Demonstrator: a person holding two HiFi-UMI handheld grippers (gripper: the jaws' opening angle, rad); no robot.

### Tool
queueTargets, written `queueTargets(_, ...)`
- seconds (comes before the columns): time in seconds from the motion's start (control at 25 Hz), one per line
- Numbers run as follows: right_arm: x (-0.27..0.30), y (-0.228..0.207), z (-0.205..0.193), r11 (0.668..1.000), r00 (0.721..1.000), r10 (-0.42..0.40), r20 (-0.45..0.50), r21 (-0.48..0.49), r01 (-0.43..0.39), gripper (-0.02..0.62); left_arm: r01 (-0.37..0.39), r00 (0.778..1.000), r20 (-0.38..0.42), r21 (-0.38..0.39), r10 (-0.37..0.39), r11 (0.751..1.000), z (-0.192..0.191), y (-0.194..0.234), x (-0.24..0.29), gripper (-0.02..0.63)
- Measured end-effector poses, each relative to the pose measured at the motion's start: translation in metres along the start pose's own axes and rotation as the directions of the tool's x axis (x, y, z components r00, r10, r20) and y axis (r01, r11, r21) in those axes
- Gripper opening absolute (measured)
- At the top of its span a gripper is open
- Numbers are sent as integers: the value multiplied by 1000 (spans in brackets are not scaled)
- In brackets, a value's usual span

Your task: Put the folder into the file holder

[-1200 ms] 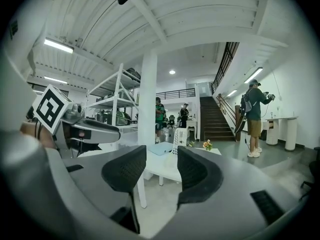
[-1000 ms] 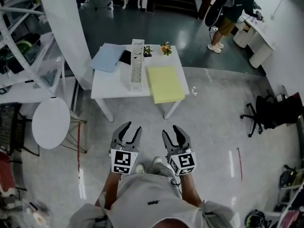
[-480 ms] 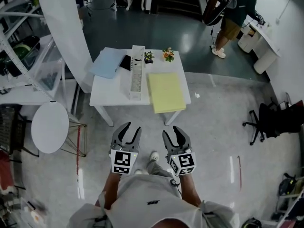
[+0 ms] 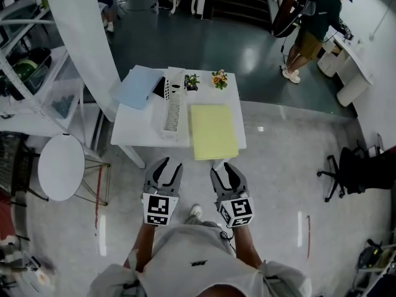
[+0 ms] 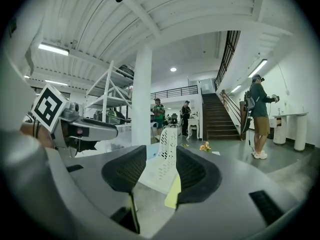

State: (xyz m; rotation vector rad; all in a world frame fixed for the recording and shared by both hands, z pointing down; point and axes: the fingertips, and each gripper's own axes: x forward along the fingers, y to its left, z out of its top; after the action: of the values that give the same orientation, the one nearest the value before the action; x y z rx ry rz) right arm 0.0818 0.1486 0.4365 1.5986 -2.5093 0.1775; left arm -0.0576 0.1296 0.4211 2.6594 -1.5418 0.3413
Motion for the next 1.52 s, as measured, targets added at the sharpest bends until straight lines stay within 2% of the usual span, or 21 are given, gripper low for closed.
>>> queueTargets(0.32,20,-56,3,999,999,49,-4,13,-49,184,-58,998,-14,-2,58,998,15,-14,44,178)
queueTargets(0.68,35,-98,7,996,997,82,8,17,-82,184,-121,993,-21,-8,120,993,22,-16,77,178)
queueTargets(1.2,49,-140,7,998,999,47,18,31,-47,184,-80,997,-15,-1,80,997,29,-30,125,178)
queueTargets(1.52,75,-160,5,1000,1000,8,-1,29,-8,184,-37,999,-12,-4,37,999,28,-20,163,178)
